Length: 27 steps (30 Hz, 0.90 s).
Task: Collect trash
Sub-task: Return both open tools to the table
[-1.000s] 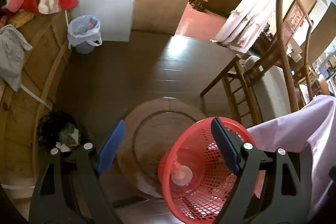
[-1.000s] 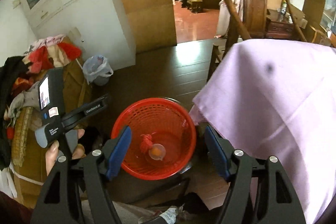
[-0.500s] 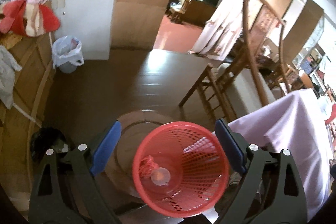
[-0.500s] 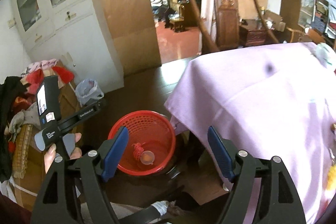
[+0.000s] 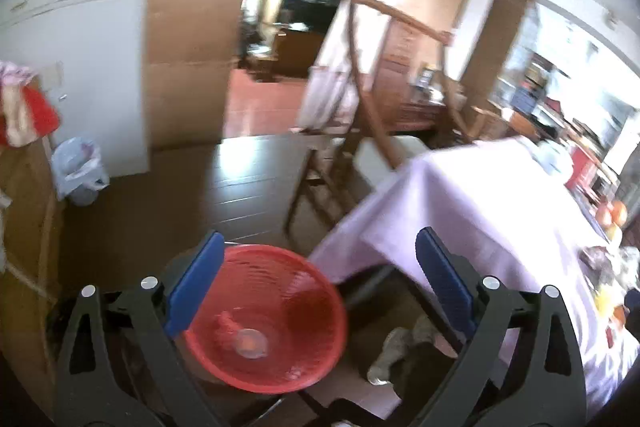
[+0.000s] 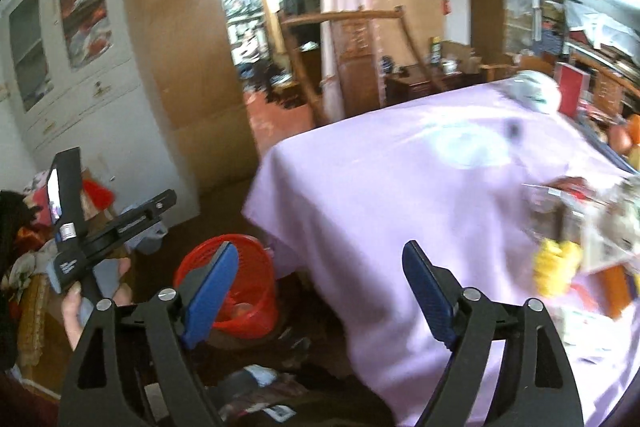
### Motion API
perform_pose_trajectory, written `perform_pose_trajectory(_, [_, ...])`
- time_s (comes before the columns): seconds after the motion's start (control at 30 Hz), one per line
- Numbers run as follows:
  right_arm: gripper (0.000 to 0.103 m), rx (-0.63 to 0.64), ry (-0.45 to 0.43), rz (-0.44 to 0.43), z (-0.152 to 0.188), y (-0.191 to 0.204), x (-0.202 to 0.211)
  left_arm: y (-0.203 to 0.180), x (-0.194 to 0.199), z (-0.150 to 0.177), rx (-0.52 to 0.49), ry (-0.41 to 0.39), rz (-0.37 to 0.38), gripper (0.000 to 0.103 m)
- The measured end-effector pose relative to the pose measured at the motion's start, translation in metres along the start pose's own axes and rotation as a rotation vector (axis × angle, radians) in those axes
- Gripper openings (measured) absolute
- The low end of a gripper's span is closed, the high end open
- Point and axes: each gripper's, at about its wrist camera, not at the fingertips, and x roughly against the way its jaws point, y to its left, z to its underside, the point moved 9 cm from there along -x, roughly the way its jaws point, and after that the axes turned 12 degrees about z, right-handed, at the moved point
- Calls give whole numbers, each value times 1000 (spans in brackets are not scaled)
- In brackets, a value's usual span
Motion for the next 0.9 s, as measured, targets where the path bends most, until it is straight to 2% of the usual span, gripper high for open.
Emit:
perform_pose_trajectory(0.23, [87,-147,-22,153,24,-116,18,-104,-12,27,-187,95,175,93])
perform_pose_trajectory(0.33, [89,-232,-16,219,36,-174,21,-160,-22,46,-314,157,246,93])
perform_pose_trajectory(0.47, [90,-275,-18,334,49,-231,26,-219,-35,57,-386,221,349,94])
perform_pose_trajectory(0.63, [93,-294,-36,428,57,-274,34,-277,-52,65,-434,287,468,94])
perform_pose_trajectory(0.73, [94,-295,-47,461,59,-288,34,-313,-59,81,-475,320,497,94])
perform_pose_trajectory(0.83, [94,-309,-48,460,61,-297,30,-339,-73,91,-508,354,507,94])
perform_pose_trajectory(0.9, [94,-332,-38,425,62,-301,26,-351,-83,97,-531,375,511,94])
